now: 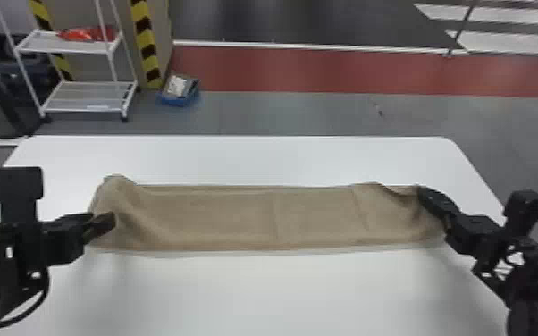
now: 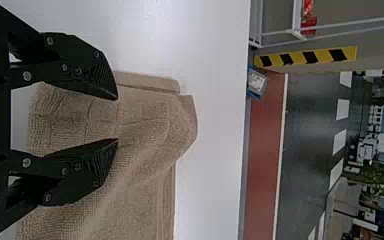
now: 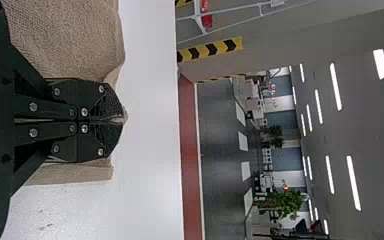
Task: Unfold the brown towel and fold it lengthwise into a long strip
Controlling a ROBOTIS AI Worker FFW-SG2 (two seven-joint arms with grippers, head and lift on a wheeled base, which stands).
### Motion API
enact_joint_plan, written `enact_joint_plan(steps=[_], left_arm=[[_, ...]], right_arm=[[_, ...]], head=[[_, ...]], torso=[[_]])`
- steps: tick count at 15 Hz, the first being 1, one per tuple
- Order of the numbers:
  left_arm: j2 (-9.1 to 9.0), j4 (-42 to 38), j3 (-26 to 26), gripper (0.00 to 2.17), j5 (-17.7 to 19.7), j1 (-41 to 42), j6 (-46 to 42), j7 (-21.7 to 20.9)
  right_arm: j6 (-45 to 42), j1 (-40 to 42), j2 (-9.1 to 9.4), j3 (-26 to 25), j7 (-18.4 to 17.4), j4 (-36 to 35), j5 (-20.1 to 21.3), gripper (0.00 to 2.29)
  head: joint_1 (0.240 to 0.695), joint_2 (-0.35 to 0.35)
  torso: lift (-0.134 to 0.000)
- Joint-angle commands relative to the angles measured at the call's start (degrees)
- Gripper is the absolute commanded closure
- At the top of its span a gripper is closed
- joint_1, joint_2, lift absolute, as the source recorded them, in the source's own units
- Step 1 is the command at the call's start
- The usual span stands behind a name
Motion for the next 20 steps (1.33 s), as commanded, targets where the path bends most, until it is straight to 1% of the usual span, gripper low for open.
enact_joint_plan(steps=[1,2,4,5,6,8,9,10,11,12,13,14,15,16,18,20], left_arm=[[0.03,1.01,-0.78,0.98,-1.04,-0.92,0.26,0.09],[0.03,1.09,-0.78,1.18,-1.04,-0.92,0.44,0.27],[0.64,1.01,-0.78,1.18,-0.96,-0.92,1.84,0.01],[0.64,1.01,-0.60,1.23,-0.96,-0.92,1.84,-0.08],[0.73,1.01,-0.51,1.35,-0.96,-0.92,1.84,-0.08],[0.82,0.83,-0.43,1.39,-0.96,-0.92,2.37,-0.17],[0.82,0.74,-0.25,1.54,-0.96,-0.92,2.37,-0.26],[0.82,0.39,0.01,1.54,-0.60,-0.83,2.37,-0.43],[0.82,0.04,0.10,1.60,-0.52,-0.74,2.55,-0.96],[0.82,-0.31,0.10,1.58,-0.52,-0.56,2.20,-0.43],[0.64,-0.22,-0.16,1.14,-0.52,-0.56,0.79,0.71],[0.82,0.30,-0.34,0.65,-0.69,-0.74,0.26,0.09],[0.91,1.01,-0.69,0.56,-1.04,-1.09,0.26,0.01],[0.91,1.97,-1.30,0.56,-1.57,-1.53,0.26,0.09],[0.91,3.29,-2.62,0.56,-4.74,-2.06,0.26,0.71],[0.91,3.73,-2.71,0.56,-5.09,-2.06,-0.62,0.89]], right_arm=[[-0.22,0.08,-0.03,-0.19,0.00,0.09,-0.05,1.42],[-0.22,0.08,-0.03,-0.28,0.00,0.09,-0.05,1.42],[-0.22,-0.01,-0.03,-0.28,-0.09,0.09,-0.05,1.42],[-0.22,-0.27,-0.03,-0.19,-0.09,0.35,-0.05,1.42],[-0.22,-0.27,0.05,-0.10,-0.09,0.35,-0.05,1.42],[-0.22,-0.45,0.05,-0.02,-0.09,0.44,-0.05,1.42],[-0.22,-0.54,0.05,-0.02,-0.09,0.53,-0.05,1.42],[-0.22,-0.54,0.05,0.07,-0.09,0.53,-0.05,1.42],[-0.04,-0.54,0.05,-0.02,-0.09,0.53,-0.05,1.42],[-0.22,-0.54,0.05,-0.02,-0.09,0.53,-0.05,1.42],[-0.04,-0.54,0.05,-0.02,-0.09,0.44,-0.05,1.42],[-0.04,-0.45,0.05,-0.19,0.00,0.44,-0.14,1.42],[-0.22,-0.27,0.05,-0.19,-0.09,0.44,-0.14,1.42],[-0.40,-0.10,0.05,-0.19,0.00,0.44,-0.23,1.42],[-0.57,0.08,0.05,-0.28,0.09,0.35,-0.41,1.42],[-0.57,0.26,-0.03,-0.46,0.18,0.35,-0.58,1.42]], head=[[0.695,-0.076],[0.695,-0.078],[0.695,-0.079],[0.695,-0.078],[0.695,-0.078],[0.695,-0.076],[0.695,-0.074],[0.695,-0.072],[0.695,-0.071],[0.695,-0.071],[0.695,-0.072],[0.695,-0.071],[0.695,-0.070],[0.695,-0.071],[0.695,-0.073],[0.695,-0.069]], torso=[[-0.123],[-0.123],[-0.123],[-0.123],[-0.123],[-0.123],[-0.123],[-0.123],[-0.123],[-0.123],[-0.123],[-0.123],[-0.123],[-0.123],[-0.123],[-0.123]])
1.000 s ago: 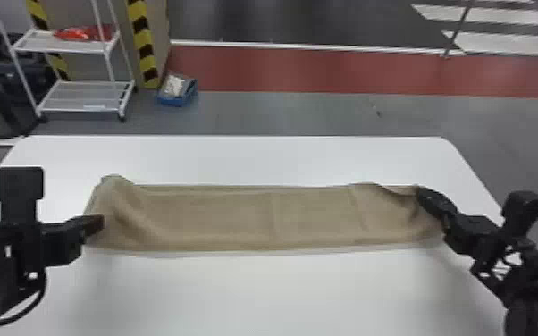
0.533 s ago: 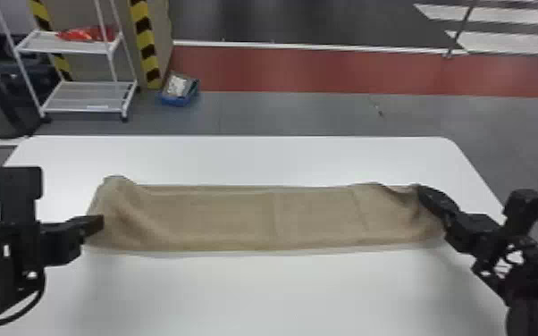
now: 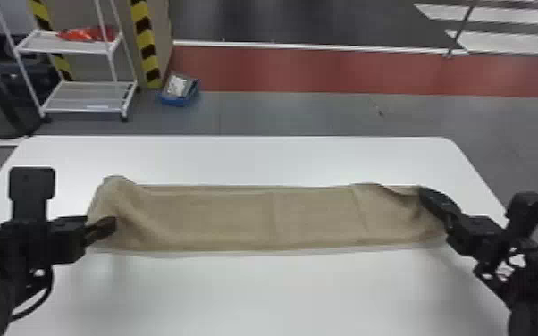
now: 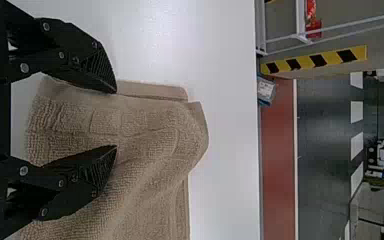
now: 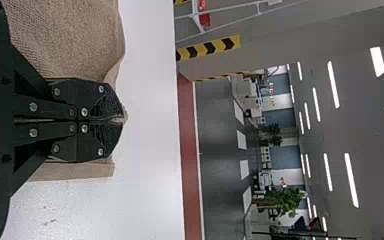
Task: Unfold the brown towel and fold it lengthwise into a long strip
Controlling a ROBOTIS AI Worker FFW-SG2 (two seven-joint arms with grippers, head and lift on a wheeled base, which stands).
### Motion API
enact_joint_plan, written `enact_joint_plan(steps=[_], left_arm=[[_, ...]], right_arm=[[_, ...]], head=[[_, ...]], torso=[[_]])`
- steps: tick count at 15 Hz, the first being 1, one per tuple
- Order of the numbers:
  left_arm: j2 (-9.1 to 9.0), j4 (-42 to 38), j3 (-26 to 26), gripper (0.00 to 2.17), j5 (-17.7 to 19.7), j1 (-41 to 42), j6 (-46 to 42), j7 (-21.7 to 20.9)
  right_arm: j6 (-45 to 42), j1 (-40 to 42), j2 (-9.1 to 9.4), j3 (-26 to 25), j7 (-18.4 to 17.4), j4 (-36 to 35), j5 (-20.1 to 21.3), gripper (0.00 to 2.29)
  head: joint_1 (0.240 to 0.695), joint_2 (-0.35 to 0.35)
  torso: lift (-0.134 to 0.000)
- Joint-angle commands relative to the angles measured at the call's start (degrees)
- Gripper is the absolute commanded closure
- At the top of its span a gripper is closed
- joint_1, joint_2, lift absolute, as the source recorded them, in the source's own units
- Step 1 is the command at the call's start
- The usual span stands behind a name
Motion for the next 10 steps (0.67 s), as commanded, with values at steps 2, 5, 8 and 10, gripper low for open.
enact_joint_plan(steps=[2,5,8,10], left_arm=[[0.21,0.42,-0.16,0.56,-1.25,0.09,-0.85,0.37],[0.21,0.06,-0.07,1.02,-1.16,0.53,-0.85,0.29],[0.21,-0.46,-0.16,1.21,-0.99,0.79,0.38,-0.33],[0.21,-1.43,0.10,1.39,-0.46,0.88,0.38,-0.50]], right_arm=[[0.03,0.19,-0.17,-0.20,0.02,-0.09,-0.08,1.42],[0.21,0.01,-0.35,-0.20,0.10,-0.01,-0.08,1.42],[0.56,-0.16,-0.35,-0.20,0.10,-0.09,-0.08,1.42],[0.91,-0.43,-0.35,-0.11,0.02,-0.09,0.00,1.42]], head=[[0.695,-0.068],[0.695,-0.064],[0.695,-0.066],[0.695,-0.069]], torso=[[-0.123],[-0.123],[-0.123],[-0.123]])
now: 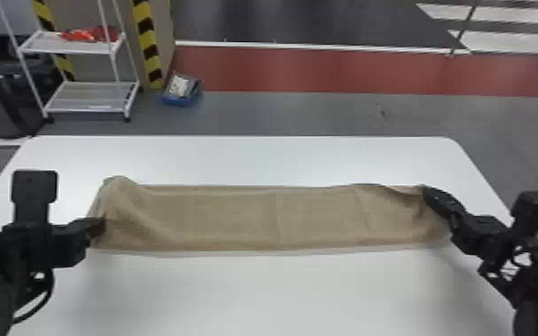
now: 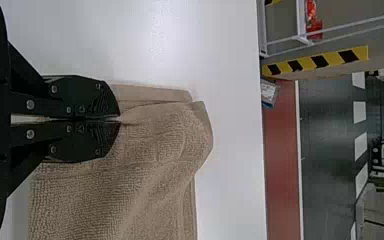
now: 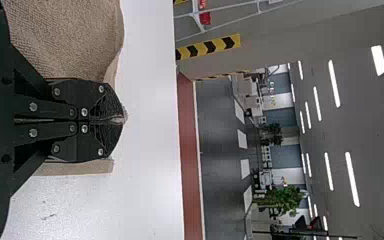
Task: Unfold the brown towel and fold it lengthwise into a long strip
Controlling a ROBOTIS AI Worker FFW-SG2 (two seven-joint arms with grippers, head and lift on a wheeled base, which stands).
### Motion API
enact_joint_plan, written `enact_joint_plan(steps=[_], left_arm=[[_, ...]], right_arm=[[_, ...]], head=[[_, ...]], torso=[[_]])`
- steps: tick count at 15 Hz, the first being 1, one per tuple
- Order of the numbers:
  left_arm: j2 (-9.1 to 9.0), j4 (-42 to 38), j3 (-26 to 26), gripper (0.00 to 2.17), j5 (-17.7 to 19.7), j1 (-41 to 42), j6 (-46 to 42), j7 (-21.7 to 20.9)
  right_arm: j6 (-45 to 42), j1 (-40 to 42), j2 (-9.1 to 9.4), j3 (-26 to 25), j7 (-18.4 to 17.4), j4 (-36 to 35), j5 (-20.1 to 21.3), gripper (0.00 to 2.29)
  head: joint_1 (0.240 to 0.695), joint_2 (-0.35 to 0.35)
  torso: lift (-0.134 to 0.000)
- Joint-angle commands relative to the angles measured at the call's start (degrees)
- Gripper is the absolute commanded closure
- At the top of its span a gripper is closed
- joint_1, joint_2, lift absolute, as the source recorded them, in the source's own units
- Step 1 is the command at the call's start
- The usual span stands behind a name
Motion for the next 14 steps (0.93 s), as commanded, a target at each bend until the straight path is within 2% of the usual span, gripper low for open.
enact_joint_plan(steps=[1,8,11,14], left_arm=[[0.00,-1.54,0.27,1.39,0.59,0.11,0.28,-0.06],[0.00,-4.44,3.00,1.39,0.86,2.31,0.45,0.82],[0.00,-4.70,5.55,1.39,0.86,3.72,0.98,0.82],[0.00,-5.76,5.99,1.39,1.38,4.68,0.80,0.11]], right_arm=[[0.27,-0.16,-0.01,0.07,0.00,-0.02,0.09,1.42],[0.80,-0.16,-0.28,-0.10,0.00,-0.10,0.09,1.42],[0.80,-0.42,-0.28,0.07,-0.18,-0.10,0.44,1.42],[1.50,-1.12,-0.10,1.66,-0.26,-0.19,0.88,1.42]], head=[[0.695,-0.070],[0.695,-0.070],[0.695,-0.048],[0.695,-0.032]], torso=[[-0.123],[-0.123],[-0.123],[-0.123]])
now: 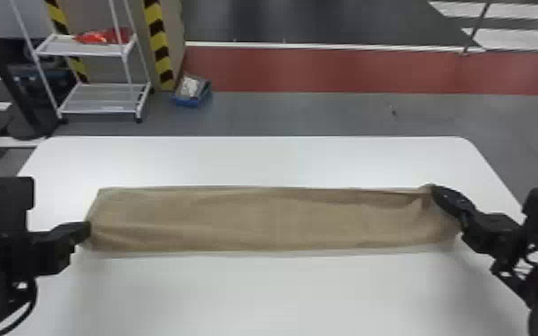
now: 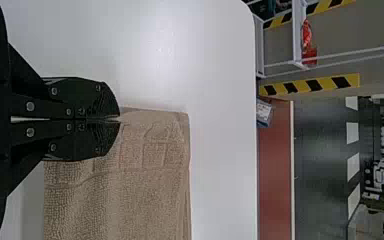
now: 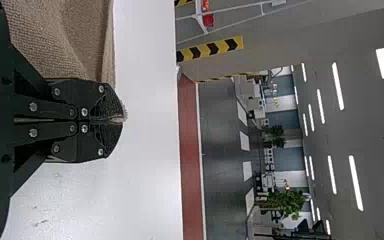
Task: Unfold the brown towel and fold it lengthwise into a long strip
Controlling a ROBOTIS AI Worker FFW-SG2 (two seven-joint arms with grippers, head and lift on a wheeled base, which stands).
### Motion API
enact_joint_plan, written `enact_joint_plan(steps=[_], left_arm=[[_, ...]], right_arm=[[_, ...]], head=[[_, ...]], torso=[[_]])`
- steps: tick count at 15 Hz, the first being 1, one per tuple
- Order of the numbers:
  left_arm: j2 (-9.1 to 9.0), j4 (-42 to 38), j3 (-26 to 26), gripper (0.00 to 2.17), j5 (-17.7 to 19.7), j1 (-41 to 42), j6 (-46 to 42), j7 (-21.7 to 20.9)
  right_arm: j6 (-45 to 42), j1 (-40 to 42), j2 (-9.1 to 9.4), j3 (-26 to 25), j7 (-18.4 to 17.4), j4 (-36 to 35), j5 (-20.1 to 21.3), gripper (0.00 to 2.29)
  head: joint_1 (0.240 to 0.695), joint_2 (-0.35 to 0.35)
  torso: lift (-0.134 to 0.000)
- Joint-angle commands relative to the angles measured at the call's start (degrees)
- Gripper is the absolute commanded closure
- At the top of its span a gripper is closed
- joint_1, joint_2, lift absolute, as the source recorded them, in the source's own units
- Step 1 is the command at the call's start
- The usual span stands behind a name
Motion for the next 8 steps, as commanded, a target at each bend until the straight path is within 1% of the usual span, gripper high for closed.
enact_joint_plan(steps=[1,3,5,6,8], left_arm=[[-0.09,-0.48,-0.10,1.39,0.62,0.30,-0.09,0.00],[-0.09,-0.74,-0.63,1.39,0.79,0.39,-0.09,0.00],[-0.18,-0.83,-0.89,1.39,0.79,0.47,-0.27,0.00],[-0.18,-0.83,-0.98,1.39,0.70,0.47,-0.27,0.00],[-0.18,-0.83,-1.07,1.28,0.70,0.47,-0.27,-0.18]], right_arm=[[0.29,-0.93,0.33,1.18,-0.05,-0.16,0.19,1.42],[0.29,-2.24,0.33,2.06,-0.58,-0.16,0.45,1.42],[2.75,-3.65,0.50,2.76,-0.75,-0.16,1.69,1.42],[3.63,-3.74,0.50,3.03,-1.89,-0.16,2.21,1.42],[3.80,-3.74,0.68,3.11,-3.30,-0.34,3.35,1.40]], head=[[0.695,-0.027],[0.695,-0.015],[0.695,-0.013],[0.695,-0.011],[0.695,-0.012]], torso=[[-0.123],[-0.123],[-0.123],[-0.123],[-0.123]])
